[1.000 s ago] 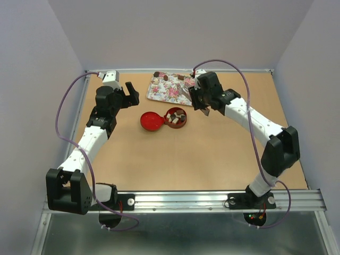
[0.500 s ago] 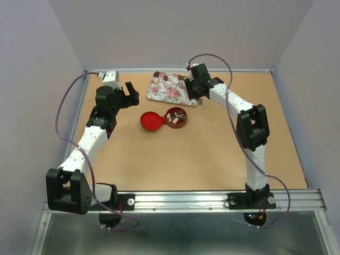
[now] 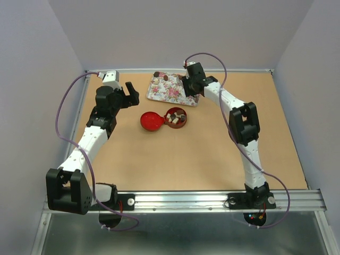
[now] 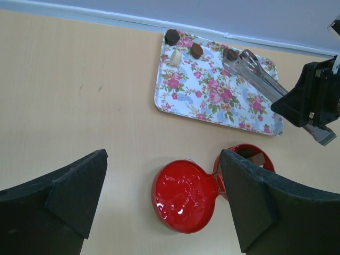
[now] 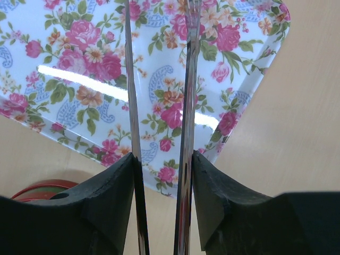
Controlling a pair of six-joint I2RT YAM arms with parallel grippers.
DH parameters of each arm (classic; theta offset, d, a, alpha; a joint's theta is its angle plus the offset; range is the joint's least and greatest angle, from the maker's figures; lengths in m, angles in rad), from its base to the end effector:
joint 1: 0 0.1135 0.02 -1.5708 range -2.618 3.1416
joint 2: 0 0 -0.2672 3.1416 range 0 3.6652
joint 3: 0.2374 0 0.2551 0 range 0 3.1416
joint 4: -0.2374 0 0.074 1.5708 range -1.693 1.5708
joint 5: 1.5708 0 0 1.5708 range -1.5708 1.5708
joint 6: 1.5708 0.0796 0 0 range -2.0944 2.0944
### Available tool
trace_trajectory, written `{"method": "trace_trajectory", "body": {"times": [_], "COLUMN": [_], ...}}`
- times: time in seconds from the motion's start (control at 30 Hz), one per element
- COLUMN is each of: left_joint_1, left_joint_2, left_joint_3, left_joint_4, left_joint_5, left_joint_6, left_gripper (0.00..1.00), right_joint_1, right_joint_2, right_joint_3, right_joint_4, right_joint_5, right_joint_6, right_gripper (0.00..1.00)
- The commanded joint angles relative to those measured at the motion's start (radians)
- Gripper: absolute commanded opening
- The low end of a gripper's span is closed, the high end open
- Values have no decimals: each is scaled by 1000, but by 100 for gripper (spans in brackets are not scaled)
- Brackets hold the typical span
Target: Pack the chocolate
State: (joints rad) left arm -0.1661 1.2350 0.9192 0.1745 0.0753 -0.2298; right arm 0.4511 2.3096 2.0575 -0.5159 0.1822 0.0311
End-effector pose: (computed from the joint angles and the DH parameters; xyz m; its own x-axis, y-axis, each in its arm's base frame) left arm 0.3325 -0.0618 0.3242 -0.1895 -0.1985 -0.9616 0.2004 0.9509 -0.2358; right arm 0.5144 0.2331 0.2015 -0.6346 -0.2734 -0.7229 -0.2918 0.9509 -0.1035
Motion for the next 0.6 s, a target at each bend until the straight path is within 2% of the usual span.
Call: {"method": "trace_trajectory", "body": {"times": [0.0, 0.57], "left_joint_1": [4, 4], "left_joint_2": [-8, -11], "left_joint_3": [63, 64], "left_joint_4": [36, 36], "left_joint_5": [1, 0], "left_joint_6": [6, 7], "left_gripper": [99, 99], "right_joint_1": [-8, -8], "right_joint_2": [16, 117], "right_joint_3": [69, 164], "right_joint_4": [36, 16], "right_joint_5": [36, 43], "right_joint_6": [4, 21], "right_gripper": [50, 49]}}
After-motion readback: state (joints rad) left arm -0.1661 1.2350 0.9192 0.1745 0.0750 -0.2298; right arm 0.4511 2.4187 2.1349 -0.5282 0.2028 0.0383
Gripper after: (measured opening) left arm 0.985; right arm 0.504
